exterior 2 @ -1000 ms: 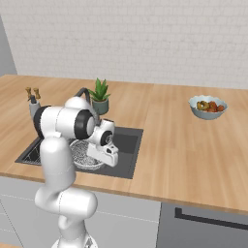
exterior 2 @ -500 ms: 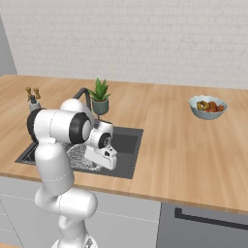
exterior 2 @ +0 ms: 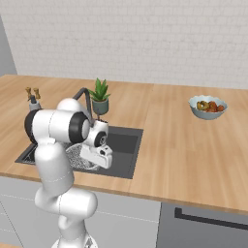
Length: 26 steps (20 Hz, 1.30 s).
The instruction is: Put the colander in the sink, put the kiwi in the colander, and turn on the sink faucet and pour water over the colander.
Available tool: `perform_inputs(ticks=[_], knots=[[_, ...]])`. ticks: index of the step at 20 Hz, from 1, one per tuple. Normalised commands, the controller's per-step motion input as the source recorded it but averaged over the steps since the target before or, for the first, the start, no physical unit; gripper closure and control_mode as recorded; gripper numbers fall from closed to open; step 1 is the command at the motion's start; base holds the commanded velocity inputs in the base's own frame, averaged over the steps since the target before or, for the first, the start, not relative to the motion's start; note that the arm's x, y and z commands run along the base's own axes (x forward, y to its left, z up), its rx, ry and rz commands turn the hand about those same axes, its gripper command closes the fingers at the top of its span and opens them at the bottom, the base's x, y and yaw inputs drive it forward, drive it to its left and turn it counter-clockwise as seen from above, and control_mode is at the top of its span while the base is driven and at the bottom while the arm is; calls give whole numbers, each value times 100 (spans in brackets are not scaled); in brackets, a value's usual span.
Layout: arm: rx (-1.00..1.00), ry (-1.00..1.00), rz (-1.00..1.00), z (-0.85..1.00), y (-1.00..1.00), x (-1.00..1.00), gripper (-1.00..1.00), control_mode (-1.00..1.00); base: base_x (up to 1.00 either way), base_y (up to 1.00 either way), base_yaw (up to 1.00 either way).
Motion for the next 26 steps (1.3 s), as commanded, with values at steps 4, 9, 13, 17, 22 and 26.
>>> perform_inputs(ticks=[4, 9, 13, 17, 22, 26], knots=[[2, 3, 6, 0, 33, -2, 100, -100, 0, 0, 0], [1, 1, 6, 0, 25, -9, 100, -100, 0, 0, 0], [0, 0, 4, 0, 18, -17, -100, -100, 0, 0, 0], [0, 0, 1, 6, 5, -11, -100, -100, 0, 0, 0], [0, 0, 0, 33, -12, -13, -100, -100, 0, 0, 0], [0, 0, 0, 52, -11, -14, -100, -100, 0, 0, 0]])
